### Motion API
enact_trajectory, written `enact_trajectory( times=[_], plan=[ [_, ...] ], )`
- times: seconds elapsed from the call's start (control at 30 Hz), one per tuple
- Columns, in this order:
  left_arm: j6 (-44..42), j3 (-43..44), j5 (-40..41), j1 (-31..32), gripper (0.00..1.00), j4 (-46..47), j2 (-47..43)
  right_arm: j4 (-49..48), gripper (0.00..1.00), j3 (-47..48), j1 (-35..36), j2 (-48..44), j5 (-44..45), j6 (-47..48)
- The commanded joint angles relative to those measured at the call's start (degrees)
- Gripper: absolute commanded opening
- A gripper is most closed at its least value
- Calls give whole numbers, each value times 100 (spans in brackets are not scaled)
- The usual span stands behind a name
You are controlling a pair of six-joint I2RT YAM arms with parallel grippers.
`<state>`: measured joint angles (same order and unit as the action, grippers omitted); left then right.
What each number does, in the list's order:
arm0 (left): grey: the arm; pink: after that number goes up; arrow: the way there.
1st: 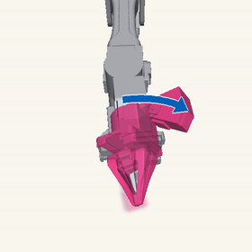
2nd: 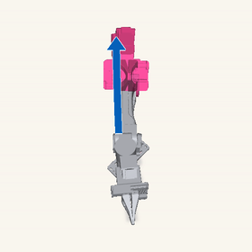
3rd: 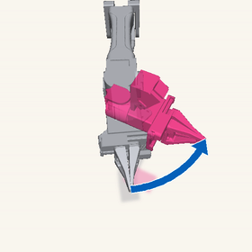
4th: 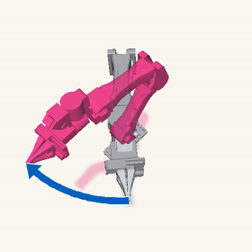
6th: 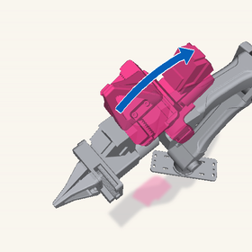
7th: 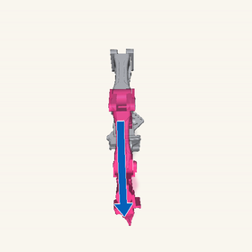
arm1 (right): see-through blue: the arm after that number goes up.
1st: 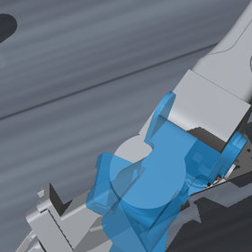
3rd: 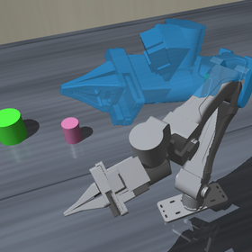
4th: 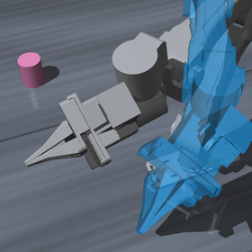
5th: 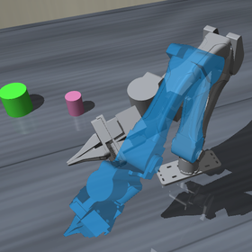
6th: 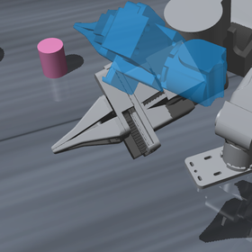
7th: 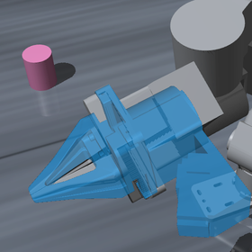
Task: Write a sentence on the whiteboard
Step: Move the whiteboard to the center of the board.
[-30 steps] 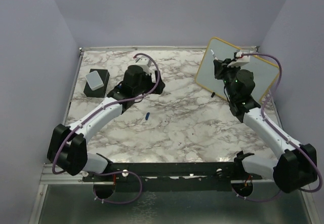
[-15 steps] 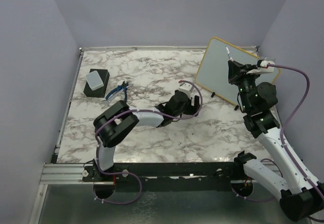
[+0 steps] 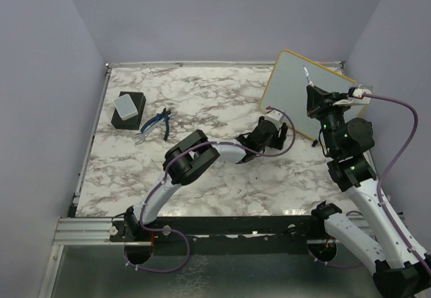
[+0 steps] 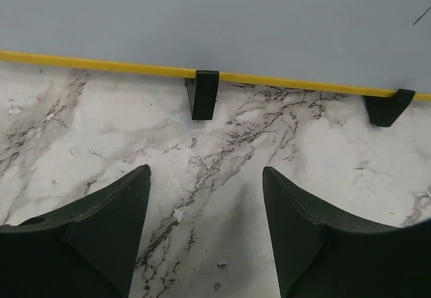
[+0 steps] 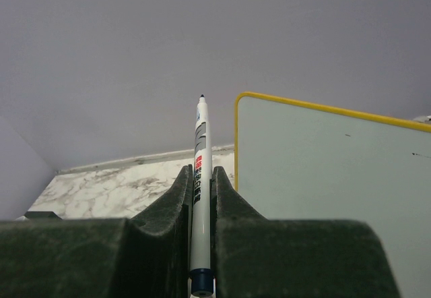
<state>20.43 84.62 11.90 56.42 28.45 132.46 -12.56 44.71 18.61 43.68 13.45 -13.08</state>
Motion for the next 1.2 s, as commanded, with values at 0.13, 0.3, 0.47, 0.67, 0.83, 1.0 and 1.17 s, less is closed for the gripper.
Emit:
enact_trajectory(
  times=[0.13, 0.3, 0.47, 0.67, 0.83, 1.0, 1.17],
  plan=[
    [-527, 1009, 458, 56, 61, -828, 646, 69, 1, -117, -42, -153, 124, -73],
    [-507, 1669, 517, 49, 54, -1345, 1095, 82, 1, -123, -42, -187, 111, -85],
    [-574, 1852, 778, 57, 50, -1467, 1291, 96, 1, -138, -47, -228, 120, -83],
    [-775, 2115, 881, 53, 48, -1651, 1522, 69, 0, -148, -42, -190, 111, -81],
    [-975, 2390, 941, 53, 42, -1790, 1686, 82, 1, -158, -46, -176, 114, -83],
    [-1119, 2525, 1020, 53, 32, -1801, 1773, 100, 0, -155, -44, -137, 114, -81],
    [-1292, 2599, 949, 54, 24, -1791, 1835, 111, 1, -154, -48, -117, 122, -83]
  ],
)
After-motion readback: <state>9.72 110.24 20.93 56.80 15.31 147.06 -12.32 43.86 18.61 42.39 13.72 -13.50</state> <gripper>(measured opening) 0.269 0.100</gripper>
